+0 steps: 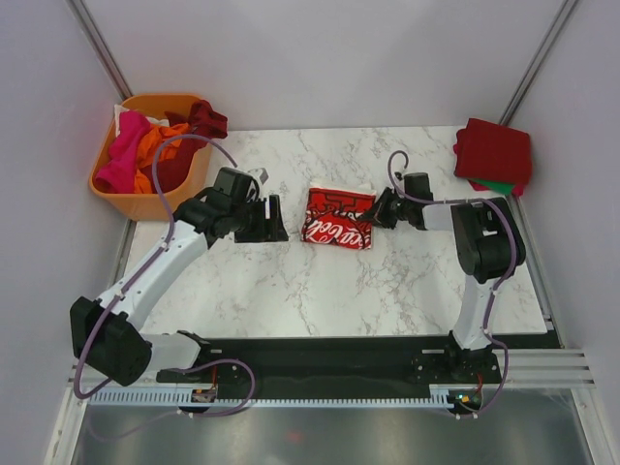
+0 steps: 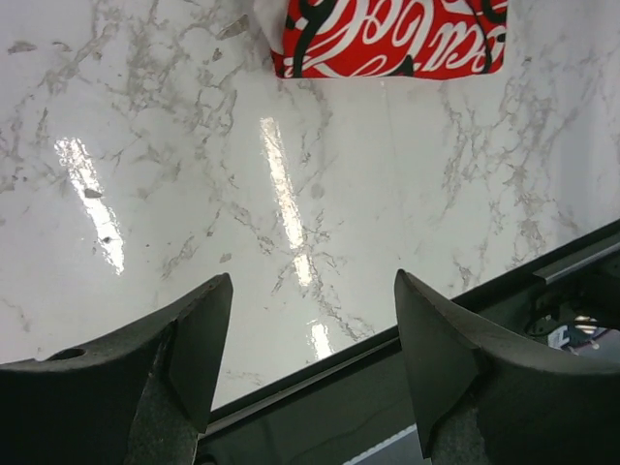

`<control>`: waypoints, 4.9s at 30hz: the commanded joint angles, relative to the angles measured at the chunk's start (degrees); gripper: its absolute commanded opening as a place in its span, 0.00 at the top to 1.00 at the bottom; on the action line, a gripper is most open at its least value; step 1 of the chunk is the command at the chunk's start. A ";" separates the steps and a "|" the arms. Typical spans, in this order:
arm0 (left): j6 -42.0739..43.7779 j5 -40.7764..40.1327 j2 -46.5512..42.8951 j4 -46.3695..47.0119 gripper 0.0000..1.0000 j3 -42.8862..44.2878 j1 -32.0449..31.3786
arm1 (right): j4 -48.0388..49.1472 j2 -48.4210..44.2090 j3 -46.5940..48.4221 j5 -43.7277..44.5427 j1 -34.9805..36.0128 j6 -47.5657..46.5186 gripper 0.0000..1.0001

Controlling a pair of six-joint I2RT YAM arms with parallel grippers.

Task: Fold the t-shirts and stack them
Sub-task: Neatly place the folded tshirt to the corner

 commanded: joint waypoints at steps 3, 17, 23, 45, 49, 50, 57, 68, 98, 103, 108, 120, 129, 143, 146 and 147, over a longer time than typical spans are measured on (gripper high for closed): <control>5.57 -4.85 -2.71 -0.31 0.25 -4.44 2.46 | -19.08 -0.04 14.62 7.47 -0.77 -10.66 1.00; 5.40 -6.26 -2.71 2.51 0.26 -7.78 4.22 | -55.82 18.14 67.61 23.47 -6.83 -31.59 1.00; 5.14 -6.26 -2.80 2.59 0.26 -8.13 4.22 | -62.79 26.41 86.97 22.34 -11.39 -35.11 1.00; 4.52 -5.20 -0.07 2.68 0.27 -9.45 4.05 | -41.00 17.19 93.13 8.46 -22.56 -33.81 1.00; 4.52 -5.82 0.19 2.68 0.27 -9.37 3.96 | -34.84 15.43 93.39 5.46 -27.48 -29.05 1.00; 4.52 -5.82 0.28 2.68 0.27 -9.37 3.96 | -34.40 14.73 93.13 4.85 -28.36 -28.00 1.00; 4.52 -5.91 0.80 2.68 0.27 -9.45 3.87 | -30.80 11.91 78.32 2.03 -37.06 -25.18 1.00; 4.78 -6.61 1.24 2.68 0.27 -9.19 3.08 | -0.79 14.54 51.83 -11.84 -42.61 -2.97 1.00; 4.96 -7.58 -0.17 2.68 0.27 -9.37 3.08 | 3.66 11.73 27.65 9.33 -45.15 -2.41 1.00; 4.96 -7.93 -0.08 2.59 0.27 -9.37 3.08 | -0.98 9.02 32.38 9.59 -44.28 -2.94 1.00; 5.05 -8.37 -0.08 2.59 0.27 -9.19 3.08 | -3.98 11.64 49.33 5.91 -41.12 2.32 1.00; 5.05 -9.51 -0.16 2.59 0.27 -9.28 3.08 | 12.97 24.39 73.11 0.98 -37.68 21.50 1.00; 5.05 -9.07 -0.60 2.59 0.27 -9.37 3.08 | 31.94 8.84 20.13 4.57 -42.60 11.82 1.00; 5.05 -8.90 -0.43 2.59 0.27 -9.54 3.08 | 26.53 2.68 7.85 13.64 -48.93 11.03 0.94; 5.05 -8.90 -0.25 2.59 0.27 -9.45 3.08 | 26.16 2.07 11.65 12.84 -48.76 12.96 0.93; 5.05 -9.07 -0.25 2.51 0.27 -9.54 3.08 | 26.34 2.24 12.96 12.41 -48.67 14.36 0.93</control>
